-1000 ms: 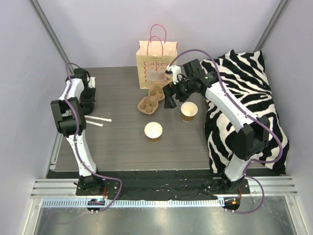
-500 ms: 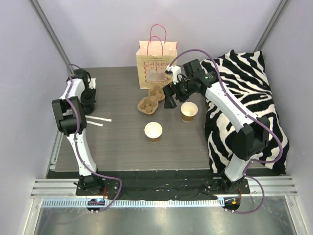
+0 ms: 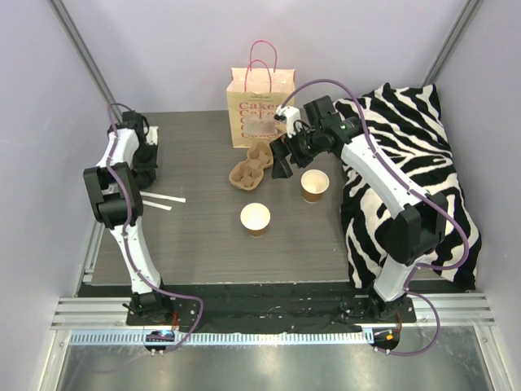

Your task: Pack the takeout coffee

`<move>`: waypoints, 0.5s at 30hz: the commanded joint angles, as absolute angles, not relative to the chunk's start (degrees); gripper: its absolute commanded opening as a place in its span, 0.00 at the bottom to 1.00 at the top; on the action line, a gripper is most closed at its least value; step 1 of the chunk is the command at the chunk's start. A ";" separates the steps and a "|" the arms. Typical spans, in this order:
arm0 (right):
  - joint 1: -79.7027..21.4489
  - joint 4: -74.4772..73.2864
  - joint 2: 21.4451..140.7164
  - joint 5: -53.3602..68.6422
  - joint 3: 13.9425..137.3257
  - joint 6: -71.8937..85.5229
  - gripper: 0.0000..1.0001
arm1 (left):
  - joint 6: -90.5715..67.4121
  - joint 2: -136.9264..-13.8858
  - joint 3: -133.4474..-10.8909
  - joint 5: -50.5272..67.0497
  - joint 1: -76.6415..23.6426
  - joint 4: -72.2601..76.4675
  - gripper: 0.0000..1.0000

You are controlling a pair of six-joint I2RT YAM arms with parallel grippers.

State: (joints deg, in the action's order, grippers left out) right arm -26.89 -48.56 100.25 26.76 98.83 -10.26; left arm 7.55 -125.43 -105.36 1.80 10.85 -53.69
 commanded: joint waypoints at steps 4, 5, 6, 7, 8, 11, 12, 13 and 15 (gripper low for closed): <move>-27.07 -48.08 100.28 28.30 101.25 -10.02 1.00 | 8.70 -118.57 -105.29 3.43 10.64 -53.70 0.02; -27.07 -48.08 100.20 28.39 101.25 -10.02 1.00 | 8.79 -118.56 -105.21 3.60 10.72 -53.88 0.03; -27.07 -48.08 100.20 28.39 101.16 -10.02 1.00 | 8.88 -118.56 -105.03 3.95 10.64 -54.05 0.04; -27.07 -48.08 100.28 28.48 101.16 -10.02 1.00 | 8.96 -118.56 -104.59 4.13 10.37 -54.14 0.04; -27.07 -48.08 100.28 28.48 101.25 -9.93 1.00 | 8.88 -118.56 -104.33 4.04 10.28 -53.79 0.05; -27.07 -48.08 100.46 28.48 101.25 -9.93 1.00 | 8.96 -118.91 -103.01 3.78 9.41 -52.74 0.06; -27.07 -48.16 100.46 28.48 101.25 -9.93 1.00 | 8.96 -119.18 -102.75 3.78 9.32 -52.65 0.06; -27.07 -48.16 100.46 28.48 101.25 -9.93 1.00 | 8.96 -119.44 -102.74 3.95 9.06 -52.47 0.09; -27.07 -48.25 100.37 28.21 101.08 -10.02 1.00 | 8.96 -120.32 -102.83 4.22 8.96 -52.38 0.14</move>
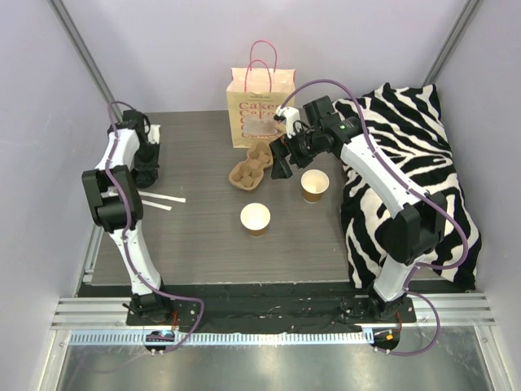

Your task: Pack the takeout coffee

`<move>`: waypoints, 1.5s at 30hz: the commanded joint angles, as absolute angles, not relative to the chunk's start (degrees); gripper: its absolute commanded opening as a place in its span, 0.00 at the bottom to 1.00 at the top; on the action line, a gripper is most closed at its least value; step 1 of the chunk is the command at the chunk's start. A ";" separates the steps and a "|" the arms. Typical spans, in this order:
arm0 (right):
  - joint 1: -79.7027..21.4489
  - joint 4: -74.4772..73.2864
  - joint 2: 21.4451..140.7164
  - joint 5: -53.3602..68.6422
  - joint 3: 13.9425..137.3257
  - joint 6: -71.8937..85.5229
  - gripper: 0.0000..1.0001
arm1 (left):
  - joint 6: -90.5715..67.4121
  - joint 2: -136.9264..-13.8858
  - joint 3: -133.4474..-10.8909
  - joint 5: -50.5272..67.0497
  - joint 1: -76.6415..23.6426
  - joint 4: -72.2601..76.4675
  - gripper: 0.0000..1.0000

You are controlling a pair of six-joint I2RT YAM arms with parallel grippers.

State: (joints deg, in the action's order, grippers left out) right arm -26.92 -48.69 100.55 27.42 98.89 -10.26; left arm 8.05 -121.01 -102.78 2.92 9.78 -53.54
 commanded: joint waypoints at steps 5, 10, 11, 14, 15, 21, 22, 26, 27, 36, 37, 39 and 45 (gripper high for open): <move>-27.07 -48.25 100.02 27.86 100.46 -10.28 1.00 | 9.67 -121.73 -104.23 4.22 9.14 -53.17 0.31; -27.07 -48.25 100.02 27.95 100.28 -10.28 1.00 | 9.32 -122.43 -105.12 4.66 9.32 -53.61 0.38; -26.98 -48.25 100.02 27.86 100.28 -10.28 1.00 | 9.32 -122.43 -105.20 4.75 9.32 -53.87 0.38; -27.07 -48.25 100.02 27.86 100.28 -10.28 1.00 | 9.32 -122.61 -105.29 4.92 9.40 -53.96 0.39; -26.98 -48.25 99.93 27.86 100.20 -10.28 1.00 | 9.23 -122.69 -105.29 4.92 9.32 -53.96 0.39; -27.07 -48.25 99.84 27.86 99.93 -10.37 1.00 | 8.88 -123.75 -105.64 5.27 9.23 -53.88 0.38; -27.16 -48.25 99.93 27.86 99.93 -10.37 1.00 | 8.96 -123.84 -105.82 5.19 9.23 -53.88 0.38; -27.07 -48.25 100.02 27.77 100.02 -10.37 1.00 | 8.70 -124.98 -106.35 5.10 9.23 -53.96 0.38; -26.98 -48.25 100.02 27.69 100.02 -10.37 1.00 | 8.70 -125.15 -106.52 5.27 9.23 -53.88 0.38; -27.07 -48.16 100.28 27.60 100.02 -10.37 1.00 | 8.61 -126.38 -107.84 5.19 9.23 -54.14 0.30; -27.07 -48.25 100.28 27.60 100.02 -10.37 1.00 | 8.70 -126.47 -107.84 5.01 9.23 -54.14 0.30; -27.07 -48.25 100.28 27.60 100.11 -10.37 1.00 | 8.61 -126.65 -107.84 5.10 9.23 -53.97 0.30; -27.16 -48.25 100.20 27.25 100.02 -10.46 1.00 | 8.44 -127.09 -107.93 5.45 9.32 -54.32 0.31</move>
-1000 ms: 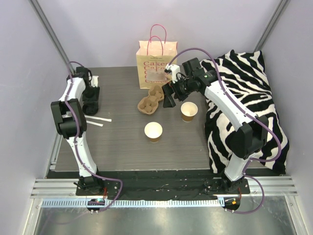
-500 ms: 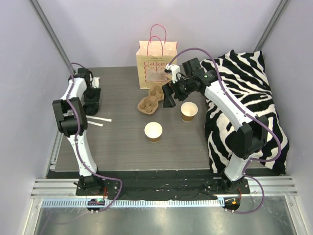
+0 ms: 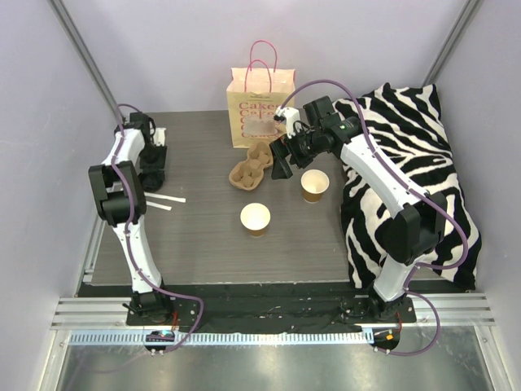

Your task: Pack the takeout coffee

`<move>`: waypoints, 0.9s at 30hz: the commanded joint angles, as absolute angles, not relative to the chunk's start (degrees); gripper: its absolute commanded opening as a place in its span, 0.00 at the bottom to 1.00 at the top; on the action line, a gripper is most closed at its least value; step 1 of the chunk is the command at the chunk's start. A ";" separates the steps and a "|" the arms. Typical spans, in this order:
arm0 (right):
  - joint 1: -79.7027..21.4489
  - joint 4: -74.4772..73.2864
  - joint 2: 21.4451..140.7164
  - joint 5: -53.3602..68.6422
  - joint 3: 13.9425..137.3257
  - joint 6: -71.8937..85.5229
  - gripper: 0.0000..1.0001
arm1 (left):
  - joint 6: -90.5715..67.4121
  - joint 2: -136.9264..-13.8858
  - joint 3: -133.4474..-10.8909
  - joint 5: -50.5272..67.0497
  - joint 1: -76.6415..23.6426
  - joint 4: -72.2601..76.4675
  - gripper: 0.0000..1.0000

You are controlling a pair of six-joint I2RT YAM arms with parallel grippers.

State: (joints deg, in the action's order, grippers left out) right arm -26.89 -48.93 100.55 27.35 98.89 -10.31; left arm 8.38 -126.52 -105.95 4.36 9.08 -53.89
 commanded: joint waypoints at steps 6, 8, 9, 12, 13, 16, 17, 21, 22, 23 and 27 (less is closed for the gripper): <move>-27.07 -48.25 100.28 27.33 100.11 -10.46 1.00 | 8.44 -127.27 -108.02 5.63 9.23 -54.49 0.30; -26.98 -48.25 100.28 27.33 100.02 -10.46 1.00 | 8.53 -127.27 -107.93 5.71 9.23 -54.49 0.26; -27.07 -48.25 100.28 27.33 100.02 -10.46 1.00 | 8.53 -127.18 -107.93 5.71 9.23 -54.32 0.24; -27.07 -48.25 100.20 27.33 99.84 -10.46 1.00 | 8.44 -126.83 -108.02 5.71 9.23 -54.32 0.15; -27.07 -48.25 100.20 27.33 99.84 -10.46 1.00 | 8.44 -126.74 -108.19 5.71 9.23 -54.40 0.13; -27.07 -48.16 100.28 27.33 100.02 -10.46 1.00 | 8.35 -126.21 -108.11 5.80 9.23 -54.67 0.08; -27.07 -48.25 100.28 27.33 100.02 -10.46 1.00 | 8.44 -126.12 -108.11 5.71 9.23 -55.02 0.04; -27.07 -48.25 100.20 27.33 100.20 -10.46 1.00 | 8.17 -123.06 -107.67 5.63 9.23 -55.90 0.00; -27.07 -48.16 100.46 27.77 100.46 -10.37 1.00 | 8.87 -120.44 -106.71 4.67 9.14 -55.72 0.00; -26.98 -48.25 100.72 28.03 100.55 -10.28 1.00 | 9.31 -119.11 -105.92 4.22 9.14 -55.55 0.00; -27.07 -48.34 100.81 28.13 101.16 -10.28 1.00 | 11.16 -116.64 -103.45 2.38 8.70 -54.06 0.00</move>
